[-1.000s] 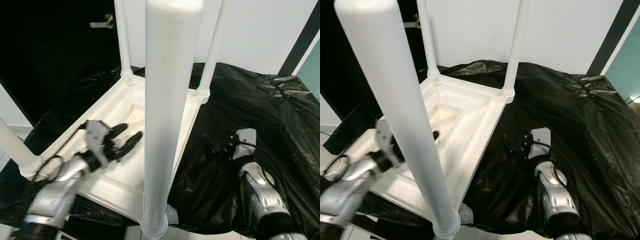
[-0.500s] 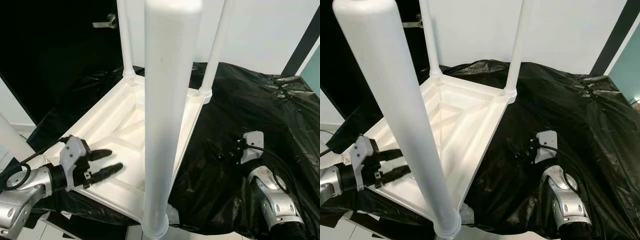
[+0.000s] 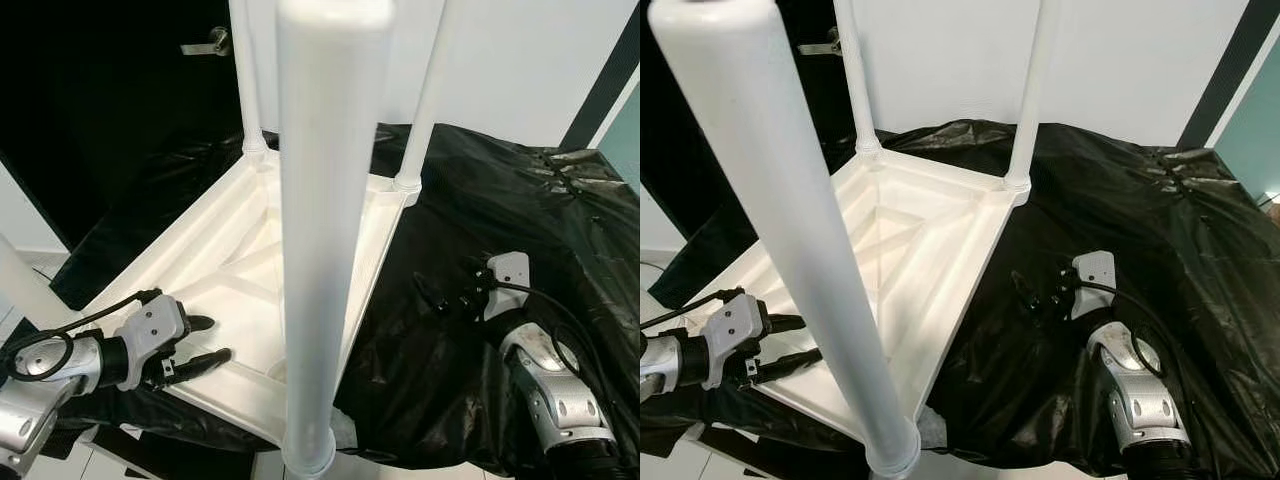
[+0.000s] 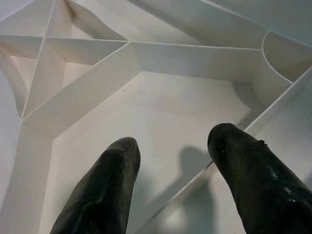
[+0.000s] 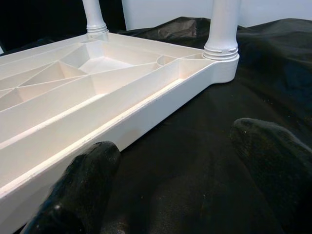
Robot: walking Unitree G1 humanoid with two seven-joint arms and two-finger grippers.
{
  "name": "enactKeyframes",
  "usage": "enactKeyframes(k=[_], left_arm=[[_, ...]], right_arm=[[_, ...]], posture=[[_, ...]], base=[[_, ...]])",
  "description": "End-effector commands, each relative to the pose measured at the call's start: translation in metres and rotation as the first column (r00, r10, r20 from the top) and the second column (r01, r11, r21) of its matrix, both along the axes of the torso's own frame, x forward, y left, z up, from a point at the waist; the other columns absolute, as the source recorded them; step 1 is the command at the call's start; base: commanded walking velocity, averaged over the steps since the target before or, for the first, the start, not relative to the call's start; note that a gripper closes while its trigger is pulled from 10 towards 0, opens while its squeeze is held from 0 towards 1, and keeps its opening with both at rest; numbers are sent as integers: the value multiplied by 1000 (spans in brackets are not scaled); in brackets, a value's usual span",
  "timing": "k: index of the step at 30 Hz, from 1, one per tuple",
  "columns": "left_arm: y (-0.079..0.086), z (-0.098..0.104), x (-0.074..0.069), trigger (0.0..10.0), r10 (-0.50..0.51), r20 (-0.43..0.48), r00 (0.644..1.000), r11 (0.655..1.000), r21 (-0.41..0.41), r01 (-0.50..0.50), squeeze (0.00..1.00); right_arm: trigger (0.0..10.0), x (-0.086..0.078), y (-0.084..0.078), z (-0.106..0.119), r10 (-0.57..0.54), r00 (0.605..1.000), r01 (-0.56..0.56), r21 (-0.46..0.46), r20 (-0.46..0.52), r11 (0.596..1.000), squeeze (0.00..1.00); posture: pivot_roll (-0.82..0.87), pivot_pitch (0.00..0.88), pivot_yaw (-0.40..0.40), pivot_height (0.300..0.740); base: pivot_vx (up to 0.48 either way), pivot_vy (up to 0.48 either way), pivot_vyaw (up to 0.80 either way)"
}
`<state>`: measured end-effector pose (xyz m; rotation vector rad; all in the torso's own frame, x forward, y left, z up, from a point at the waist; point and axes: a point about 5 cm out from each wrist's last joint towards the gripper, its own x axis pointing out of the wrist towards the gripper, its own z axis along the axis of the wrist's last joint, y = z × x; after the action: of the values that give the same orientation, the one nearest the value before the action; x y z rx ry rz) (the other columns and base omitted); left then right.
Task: Building children table
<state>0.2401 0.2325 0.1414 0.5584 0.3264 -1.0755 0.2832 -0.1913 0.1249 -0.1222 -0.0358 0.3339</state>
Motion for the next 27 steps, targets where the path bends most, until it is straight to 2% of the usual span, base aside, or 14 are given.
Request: enactKeyframes(k=[1, 2, 4, 6, 8, 12, 14, 21, 23, 25, 27], left_arm=[[0, -7, -12, 10000, -163, -145, 976, 986, 15, 167, 0], [2, -2, -11, 10000, -161, -149, 976, 987, -18, 160, 0], [2, -2, -11, 10000, -161, -149, 976, 987, -18, 160, 0], [4, 12, -11, 10000, -164, -157, 974, 982, -117, 147, 0], [3, 12, -14, 10000, -181, -185, 966, 977, -146, 155, 0], [1, -2, -21, 10000, -214, -210, 954, 976, -87, 200, 0], [-1, -5, -23, 10000, -215, -213, 953, 976, -83, 202, 0], [-1, -4, -26, 10000, -219, -229, 948, 975, -80, 206, 0], [-2, -6, -28, 10000, -234, -234, 944, 972, -47, 229, 0], [-3, -7, -28, 10000, -233, -231, 945, 972, -33, 232, 0], [-6, -6, -19, 10000, -203, -184, 962, 979, -32, 201, 0]], right_arm=[[10000, 1, -3, 3, -1, 1000, 1, -11, 1, 1000, 0], [10000, 0, -4, 4, -2, 1000, 2, -17, 0, 1000, 0], [10000, 0, -4, 4, -2, 1000, 2, -17, 0, 1000, 0], [10000, -1, -7, 4, -9, 1000, 9, -27, -3, 1000, 0], [10000, -1, -9, 4, -15, 1000, 15, -29, -4, 999, 0], [10000, -1, -8, 4, -19, 1000, 18, -29, -5, 999, 0], [10000, -1, -8, 4, -19, 1000, 19, -29, -5, 999, 0], [10000, -2, -10, 5, -17, 1000, 17, -42, -10, 999, 0], [10000, -1, -10, 5, -15, 1000, 14, -47, -9, 999, 0], [10000, 0, -10, 6, -13, 1000, 13, -49, -7, 999, 0], [10000, 2, -10, 9, -11, 1000, 10, -52, 0, 999, 0]], posture=[[23, 0, -26, 740], [22, 0, -26, 740], [22, 0, -26, 740], [20, 0, -17, 740], [19, 0, -16, 740], [14, 0, -14, 740], [13, 0, -15, 740], [19, 0, -18, 740], [19, 0, -16, 740], [20, 0, -17, 740], [18, 0, -17, 740]], base=[[0, 0, 0], [0, 0, 0], [0, 0, 0], [0, 0, 0], [0, 0, 0], [0, 0, 0], [0, 0, 0], [0, 0, 0], [0, 0, 0], [0, 0, 0], [0, 0, 0]])
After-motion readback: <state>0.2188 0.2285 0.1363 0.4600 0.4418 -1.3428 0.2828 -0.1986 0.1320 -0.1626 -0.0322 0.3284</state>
